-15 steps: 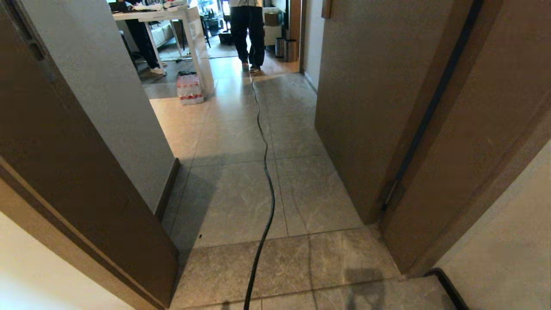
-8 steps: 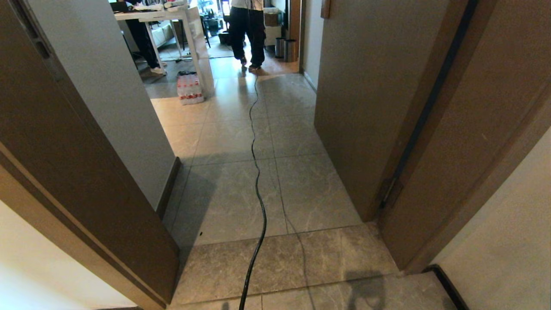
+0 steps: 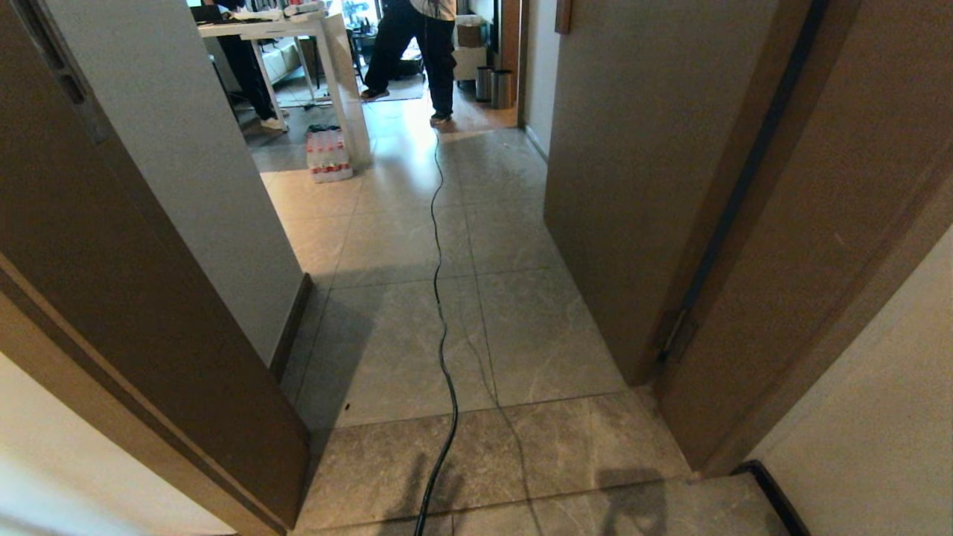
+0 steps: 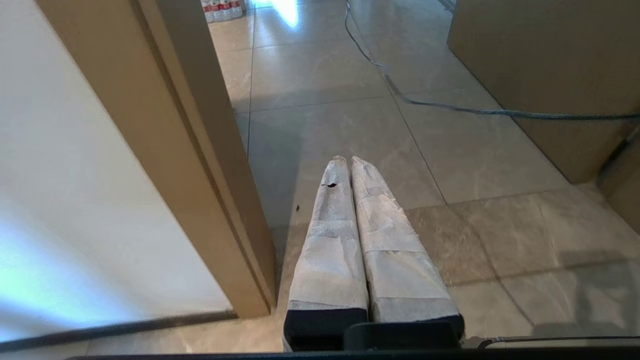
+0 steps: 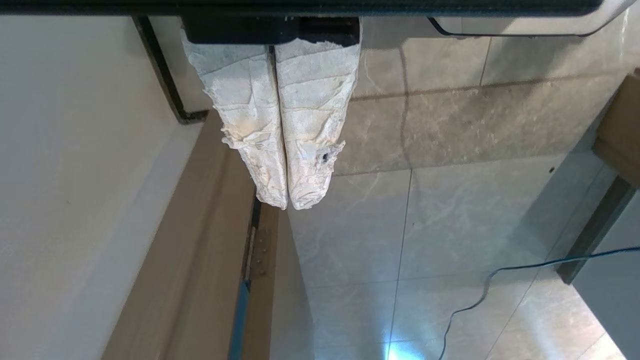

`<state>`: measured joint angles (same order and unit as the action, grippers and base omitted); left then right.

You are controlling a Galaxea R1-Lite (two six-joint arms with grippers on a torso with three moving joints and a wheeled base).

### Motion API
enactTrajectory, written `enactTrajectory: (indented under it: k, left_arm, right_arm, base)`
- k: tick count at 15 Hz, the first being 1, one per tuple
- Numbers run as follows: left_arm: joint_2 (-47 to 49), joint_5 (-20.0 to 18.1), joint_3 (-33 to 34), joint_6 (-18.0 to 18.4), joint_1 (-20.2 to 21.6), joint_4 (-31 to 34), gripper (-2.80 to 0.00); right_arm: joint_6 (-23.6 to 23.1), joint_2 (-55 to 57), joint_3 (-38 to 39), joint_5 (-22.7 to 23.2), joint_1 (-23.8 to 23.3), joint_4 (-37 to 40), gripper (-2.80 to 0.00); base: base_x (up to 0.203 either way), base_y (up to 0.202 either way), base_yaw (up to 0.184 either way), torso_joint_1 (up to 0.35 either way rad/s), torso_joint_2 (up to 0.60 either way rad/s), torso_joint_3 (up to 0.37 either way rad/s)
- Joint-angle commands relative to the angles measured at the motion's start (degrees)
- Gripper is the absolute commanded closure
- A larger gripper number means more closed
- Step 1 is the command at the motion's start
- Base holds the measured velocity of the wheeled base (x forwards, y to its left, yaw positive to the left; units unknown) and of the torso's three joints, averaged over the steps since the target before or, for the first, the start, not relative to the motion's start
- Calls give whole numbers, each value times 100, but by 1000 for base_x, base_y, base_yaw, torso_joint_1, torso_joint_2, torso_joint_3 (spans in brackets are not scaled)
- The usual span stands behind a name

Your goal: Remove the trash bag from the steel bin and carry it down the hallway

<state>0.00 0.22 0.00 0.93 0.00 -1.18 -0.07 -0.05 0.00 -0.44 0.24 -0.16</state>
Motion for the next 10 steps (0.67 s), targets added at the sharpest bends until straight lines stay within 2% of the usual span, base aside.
enactTrajectory:
  k: [1,10]
  left_arm:
    - [0,4,62,11,0,-5,0]
    - [0,-9,62,39,0,-1,0]
  right_arm:
    - [-1,5,0,0,2,-2,0]
    - [-1,5,0,0,2,-2,0]
  base:
    - [161,0,-3,2,-2,2]
    - [195,0,1,2,3,0]
